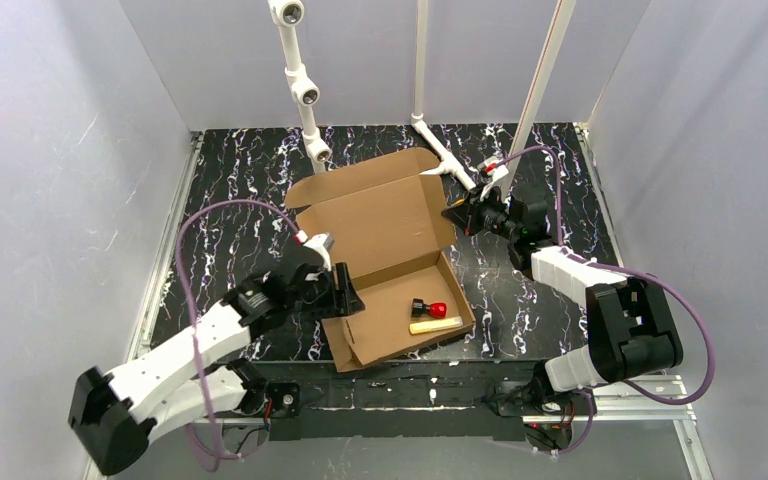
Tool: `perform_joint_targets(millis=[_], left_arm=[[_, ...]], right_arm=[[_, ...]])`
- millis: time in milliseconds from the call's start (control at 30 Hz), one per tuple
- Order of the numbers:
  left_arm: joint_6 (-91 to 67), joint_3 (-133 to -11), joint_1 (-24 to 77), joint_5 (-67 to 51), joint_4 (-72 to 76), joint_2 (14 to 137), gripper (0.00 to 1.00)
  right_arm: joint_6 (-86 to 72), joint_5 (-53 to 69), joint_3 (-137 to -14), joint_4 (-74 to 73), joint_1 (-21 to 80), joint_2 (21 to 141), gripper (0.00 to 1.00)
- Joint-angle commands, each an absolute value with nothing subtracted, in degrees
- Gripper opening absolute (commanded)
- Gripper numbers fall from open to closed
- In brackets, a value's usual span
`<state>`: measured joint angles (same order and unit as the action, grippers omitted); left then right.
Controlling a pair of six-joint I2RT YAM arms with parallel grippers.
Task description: Fold the paper box
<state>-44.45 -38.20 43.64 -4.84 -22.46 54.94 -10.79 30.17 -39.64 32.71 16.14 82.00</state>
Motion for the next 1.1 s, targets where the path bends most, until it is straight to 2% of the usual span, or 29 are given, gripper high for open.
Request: perform_joint_targets(millis=[0, 200, 233, 467, 567, 700, 867, 1067], left_arm=[[-42.8, -37.6, 43.4, 2.5, -30.1, 42.5, 0.56], [-53.5, -30.6, 43.5, 9.5, -43.9, 27.3, 0.61], [-55.3, -30.0, 43.4, 9.5, -46.1, 25.6, 0.65], [-60.6, -31.7, 43.4, 8.0, -53.8, 25.5, 0.69], [-61.0, -31.1, 43.5, 6.1, -52.7, 28.4, 0.67], [-59.4, -27.3, 43.5, 2.1, -41.4, 27.4, 0.66], [-60.3, -25.7, 43.4, 2.9, -37.7, 32.3, 0.53], [-58.1, -30.7, 43.5, 1.1, -36.1, 40.8, 0.02]], right_arm=[[-11.0, 31.0, -39.7, 33.5, 15.8, 80.7, 0.01], [-10.8, 30.8, -39.9, 33.3, 15.7, 80.9, 0.01], [-10.8, 30.7, -39.8, 33.3, 15.7, 80.9, 0.01], [-10.5, 29.9, -39.8, 32.9, 15.6, 80.8, 0.01], [-10.5, 29.8, -39.8, 32.9, 15.5, 80.8, 0.01], [-10.5, 30.0, -39.8, 32.8, 15.3, 80.7, 0.01], [-10.6, 30.2, -39.9, 32.8, 15.3, 80.8, 0.01], [-9.9, 31.0, -40.0, 32.5, 15.3, 80.5, 0.01]])
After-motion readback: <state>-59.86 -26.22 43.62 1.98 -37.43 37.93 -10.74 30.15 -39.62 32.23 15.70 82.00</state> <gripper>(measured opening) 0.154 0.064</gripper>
